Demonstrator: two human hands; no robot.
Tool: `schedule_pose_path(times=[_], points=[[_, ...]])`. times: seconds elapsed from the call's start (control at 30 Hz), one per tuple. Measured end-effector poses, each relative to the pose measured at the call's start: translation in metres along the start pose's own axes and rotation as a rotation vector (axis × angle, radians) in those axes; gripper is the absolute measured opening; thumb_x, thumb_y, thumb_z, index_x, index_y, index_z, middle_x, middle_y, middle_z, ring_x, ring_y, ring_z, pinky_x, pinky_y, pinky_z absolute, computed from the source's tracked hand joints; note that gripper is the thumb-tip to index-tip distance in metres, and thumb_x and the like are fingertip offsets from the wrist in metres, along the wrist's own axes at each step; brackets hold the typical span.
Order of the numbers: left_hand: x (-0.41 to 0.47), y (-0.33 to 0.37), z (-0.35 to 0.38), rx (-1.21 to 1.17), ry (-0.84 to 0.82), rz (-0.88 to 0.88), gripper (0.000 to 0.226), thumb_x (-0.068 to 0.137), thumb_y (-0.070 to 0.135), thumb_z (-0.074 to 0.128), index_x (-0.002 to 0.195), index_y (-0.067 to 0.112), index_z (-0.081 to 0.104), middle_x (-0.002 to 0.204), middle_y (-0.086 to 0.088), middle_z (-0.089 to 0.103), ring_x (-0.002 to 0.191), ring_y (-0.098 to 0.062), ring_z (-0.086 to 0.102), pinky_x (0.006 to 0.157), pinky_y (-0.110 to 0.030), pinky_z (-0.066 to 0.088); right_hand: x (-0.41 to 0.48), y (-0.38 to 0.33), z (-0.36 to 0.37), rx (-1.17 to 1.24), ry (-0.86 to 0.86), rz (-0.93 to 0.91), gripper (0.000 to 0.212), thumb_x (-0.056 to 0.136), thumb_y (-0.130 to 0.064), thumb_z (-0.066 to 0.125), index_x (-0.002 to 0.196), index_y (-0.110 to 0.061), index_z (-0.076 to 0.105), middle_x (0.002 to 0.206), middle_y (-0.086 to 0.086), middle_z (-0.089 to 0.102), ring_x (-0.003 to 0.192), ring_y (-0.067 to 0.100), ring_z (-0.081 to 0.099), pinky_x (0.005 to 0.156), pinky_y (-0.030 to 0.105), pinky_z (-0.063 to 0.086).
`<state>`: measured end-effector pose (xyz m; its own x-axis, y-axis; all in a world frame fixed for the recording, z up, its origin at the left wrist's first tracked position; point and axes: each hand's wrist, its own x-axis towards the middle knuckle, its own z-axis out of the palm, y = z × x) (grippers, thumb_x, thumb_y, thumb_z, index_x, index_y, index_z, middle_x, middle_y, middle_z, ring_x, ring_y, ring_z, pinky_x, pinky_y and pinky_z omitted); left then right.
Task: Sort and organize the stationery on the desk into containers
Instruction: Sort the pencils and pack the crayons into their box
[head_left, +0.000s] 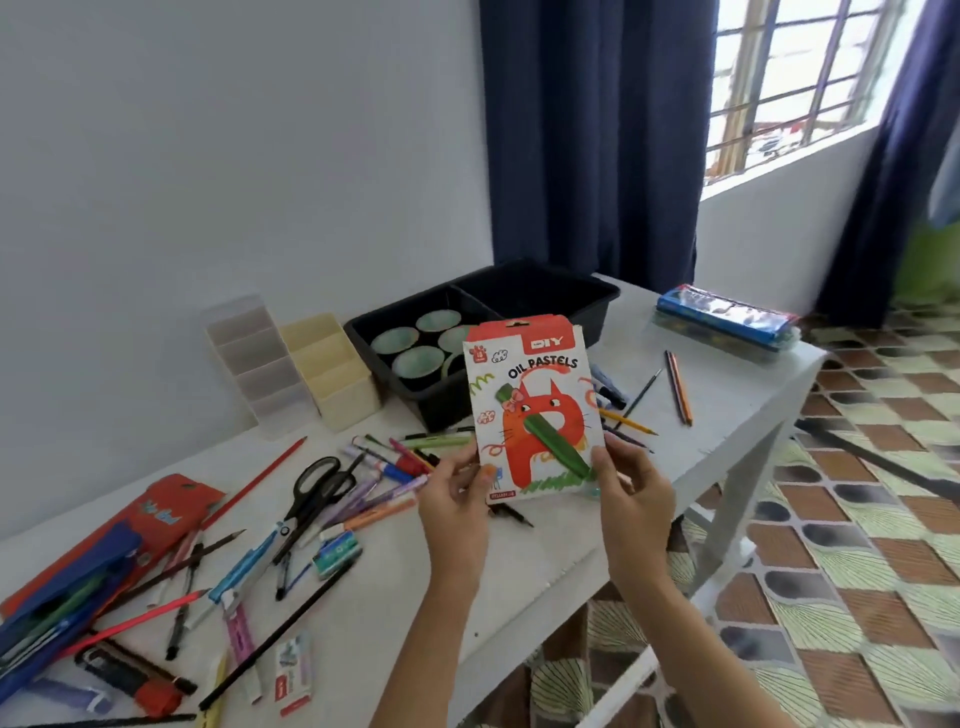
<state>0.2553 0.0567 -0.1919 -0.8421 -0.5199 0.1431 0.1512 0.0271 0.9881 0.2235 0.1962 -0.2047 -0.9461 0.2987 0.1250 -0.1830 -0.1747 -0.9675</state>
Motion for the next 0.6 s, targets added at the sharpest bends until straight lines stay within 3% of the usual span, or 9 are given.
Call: schedule_pose_path(times=[0.17, 0.33, 0.6], points=[[0.005, -0.008, 0.079, 0.067, -0.199, -0.028, 0.024, 0.089, 0.009, 0.062, 0.111, 0.016, 0.061, 0.099, 0.003, 0.069, 0.088, -0.003, 0.065, 0.067, -0.015, 0.053, 0.033, -0.001, -0.055, -0.027, 0.228, -0.017, 0.016, 0.092, -0.019, 0.058, 0.107, -0.014, 0.058, 0.097, -0.006, 0.063, 0.088, 0.004, 0.062, 0.061, 0.01, 0.051], [0.007, -0.029, 0.166, 0.135, -0.375, -0.074, 0.025, 0.091, 0.01, 0.059, 0.116, 0.012, 0.06, 0.108, -0.003, 0.067, 0.095, -0.011, 0.065, 0.074, -0.019, 0.056, 0.082, 0.006, -0.119, -0.113, 0.428, 0.014, 0.019, 0.09, -0.014, 0.061, 0.109, -0.009, 0.064, 0.097, 0.003, 0.066, 0.09, 0.013, 0.063, 0.069, 0.019, 0.05], [0.011, -0.064, 0.258, 0.278, -0.399, -0.174, 0.031, 0.092, 0.011, 0.057, 0.123, 0.007, 0.055, 0.12, -0.007, 0.055, 0.1, -0.016, 0.061, 0.064, -0.014, 0.055, 0.164, 0.022, -0.183, -0.242, 0.43, 0.137, 0.02, 0.089, -0.006, 0.062, 0.107, -0.001, 0.066, 0.097, 0.013, 0.069, 0.085, 0.022, 0.066, 0.071, 0.033, 0.057]])
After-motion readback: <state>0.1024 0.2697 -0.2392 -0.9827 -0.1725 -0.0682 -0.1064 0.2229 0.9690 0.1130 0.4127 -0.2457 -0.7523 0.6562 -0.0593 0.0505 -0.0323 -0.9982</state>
